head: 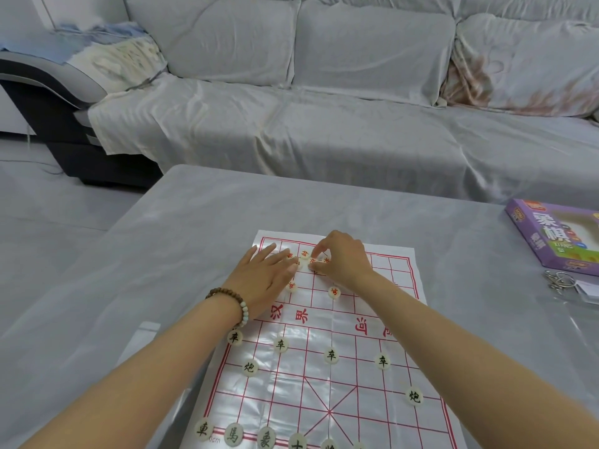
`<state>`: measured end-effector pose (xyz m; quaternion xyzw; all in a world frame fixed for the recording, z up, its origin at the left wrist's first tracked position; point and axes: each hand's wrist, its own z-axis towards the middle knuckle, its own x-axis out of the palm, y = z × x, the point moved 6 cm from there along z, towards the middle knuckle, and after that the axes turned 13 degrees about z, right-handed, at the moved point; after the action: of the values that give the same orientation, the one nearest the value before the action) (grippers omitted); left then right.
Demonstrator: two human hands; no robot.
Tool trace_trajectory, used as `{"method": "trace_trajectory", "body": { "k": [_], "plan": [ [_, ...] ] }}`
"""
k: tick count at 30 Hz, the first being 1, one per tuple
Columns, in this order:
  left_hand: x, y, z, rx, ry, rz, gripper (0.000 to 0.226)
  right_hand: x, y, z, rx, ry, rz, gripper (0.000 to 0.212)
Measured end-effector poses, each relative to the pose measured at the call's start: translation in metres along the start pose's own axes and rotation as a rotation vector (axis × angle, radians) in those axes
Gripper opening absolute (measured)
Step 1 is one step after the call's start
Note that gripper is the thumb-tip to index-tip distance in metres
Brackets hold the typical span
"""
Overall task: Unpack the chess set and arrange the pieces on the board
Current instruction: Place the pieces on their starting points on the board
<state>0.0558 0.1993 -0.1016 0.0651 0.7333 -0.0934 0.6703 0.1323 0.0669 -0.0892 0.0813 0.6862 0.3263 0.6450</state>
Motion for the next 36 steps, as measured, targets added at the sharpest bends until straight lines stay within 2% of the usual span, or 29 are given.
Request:
{"method": "trace_trajectory", "body": {
  "k": [6, 10, 14, 16, 22, 27, 31, 36],
  "plan": [
    [-0.009, -0.019, 0.003, 0.043, -0.016, -0.049, 0.050, -0.053, -0.029, -0.024, 0.009, -0.127, 0.293, 0.017],
    [-0.010, -0.048, 0.011, 0.120, 0.005, -0.046, 0.050, -0.080, -0.082, -0.045, 0.123, -0.169, 0.252, 0.017],
    [-0.009, -0.076, 0.021, 0.177, 0.013, -0.002, 0.050, -0.077, -0.109, -0.059, 0.208, -0.082, 0.131, 0.021],
    [-0.007, -0.084, 0.025, 0.181, 0.015, 0.006, 0.050, -0.075, -0.113, -0.063, 0.193, -0.049, 0.054, 0.025],
    [0.002, -0.085, 0.027, 0.168, 0.030, 0.032, 0.051, -0.076, -0.116, -0.069, 0.141, 0.099, 0.118, 0.032],
    [0.000, -0.084, 0.023, 0.164, 0.002, 0.023, 0.062, -0.075, -0.118, -0.069, 0.144, 0.042, 0.102, 0.022],
    [-0.003, -0.079, 0.020, 0.134, 0.006, 0.006, 0.052, -0.074, -0.119, -0.071, 0.140, 0.026, 0.048, 0.025],
    [-0.007, -0.072, 0.014, 0.113, 0.004, -0.007, 0.049, -0.073, -0.120, -0.072, 0.144, 0.024, 0.074, 0.027]
  ]
}}
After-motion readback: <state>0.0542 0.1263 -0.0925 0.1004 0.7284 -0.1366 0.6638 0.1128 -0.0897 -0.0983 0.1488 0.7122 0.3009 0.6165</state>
